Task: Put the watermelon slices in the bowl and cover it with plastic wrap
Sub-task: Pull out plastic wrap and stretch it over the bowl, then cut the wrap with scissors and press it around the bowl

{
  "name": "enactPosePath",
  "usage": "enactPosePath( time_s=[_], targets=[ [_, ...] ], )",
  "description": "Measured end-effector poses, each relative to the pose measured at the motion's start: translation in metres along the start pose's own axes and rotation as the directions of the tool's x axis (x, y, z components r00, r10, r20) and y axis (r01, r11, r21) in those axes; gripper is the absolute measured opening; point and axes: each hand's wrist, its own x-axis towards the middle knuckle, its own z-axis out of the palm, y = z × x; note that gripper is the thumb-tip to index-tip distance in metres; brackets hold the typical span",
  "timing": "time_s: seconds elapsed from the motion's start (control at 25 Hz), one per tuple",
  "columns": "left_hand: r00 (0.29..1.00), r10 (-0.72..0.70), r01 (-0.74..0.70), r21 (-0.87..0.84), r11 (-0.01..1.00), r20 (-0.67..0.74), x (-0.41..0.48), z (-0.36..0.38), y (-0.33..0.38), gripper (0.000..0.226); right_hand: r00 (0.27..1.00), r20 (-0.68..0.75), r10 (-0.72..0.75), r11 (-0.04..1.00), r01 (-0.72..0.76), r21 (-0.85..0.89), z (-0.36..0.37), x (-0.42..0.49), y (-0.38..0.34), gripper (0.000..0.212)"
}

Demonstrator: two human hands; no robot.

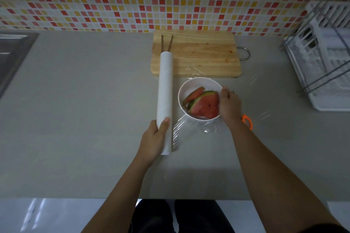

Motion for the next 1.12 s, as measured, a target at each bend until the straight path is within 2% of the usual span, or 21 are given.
enactPosePath(
  time_s=[0.24, 0.36, 0.4, 0.44, 0.48, 0.52, 0.6, 0.68, 1.0, 1.04, 1.12],
  targets=[
    [0.997, 0.077, -0.073, 0.119, 0.99, -0.027, 0.006, 0.003, 0.002, 0.038, 0.995, 0.071, 0.068, 0.997, -0.071, 0.036, 0.0, 0.004, 0.003, 0.045],
    [0.994, 0.11, -0.107, 0.14, 0.984, -0.016, 0.007, 0.003, 0.001, 0.036, 0.961, 0.192, 0.196, 0.96, -0.229, 0.164, -0.011, 0.005, 0.002, 0.051],
    [0.993, 0.121, -0.117, 0.143, 0.983, -0.018, 0.008, 0.004, 0.001, 0.036, 0.965, 0.169, 0.198, 0.951, -0.231, 0.206, -0.017, 0.002, 0.006, 0.049],
    [0.991, 0.129, -0.125, 0.143, 0.982, -0.021, 0.007, 0.005, 0.0, 0.036, 0.985, 0.054, 0.166, 0.968, -0.173, 0.183, -0.025, -0.004, 0.012, 0.044],
    [0.99, 0.135, -0.13, 0.142, 0.981, -0.029, 0.007, 0.006, -0.001, 0.035, 0.991, -0.083, 0.102, 0.993, -0.097, 0.069, -0.033, -0.012, 0.021, 0.036],
    [0.99, 0.138, -0.132, 0.14, 0.981, -0.037, 0.008, 0.006, -0.002, 0.035, 0.984, -0.174, 0.029, 0.992, -0.05, -0.115, -0.039, -0.021, 0.032, 0.031],
    [0.989, 0.139, -0.132, 0.129, 0.983, -0.045, 0.008, 0.005, -0.004, 0.034, 0.984, -0.179, -0.003, 0.929, -0.063, -0.365, -0.045, -0.042, 0.048, 0.031],
    [0.989, 0.138, -0.133, 0.113, 0.985, -0.046, 0.009, 0.004, -0.004, 0.034, 0.991, -0.128, 0.023, 0.889, -0.079, -0.45, -0.045, -0.054, 0.055, 0.033],
    [0.986, 0.162, -0.158, 0.086, 0.984, -0.048, 0.013, 0.0, -0.005, 0.039, 0.992, -0.074, 0.101, 0.874, -0.124, -0.469, -0.053, -0.044, 0.049, 0.042],
    [0.985, 0.165, -0.16, 0.083, 0.984, -0.048, 0.013, 0.0, -0.005, 0.04, 0.994, -0.073, 0.077, 0.895, -0.101, -0.434, -0.054, -0.048, 0.046, 0.042],
    [0.985, 0.164, -0.16, 0.075, 0.984, -0.049, 0.013, 0.0, -0.004, 0.041, 0.996, -0.068, 0.05, 0.967, -0.066, -0.246, -0.057, -0.061, 0.037, 0.039]
  ],
)
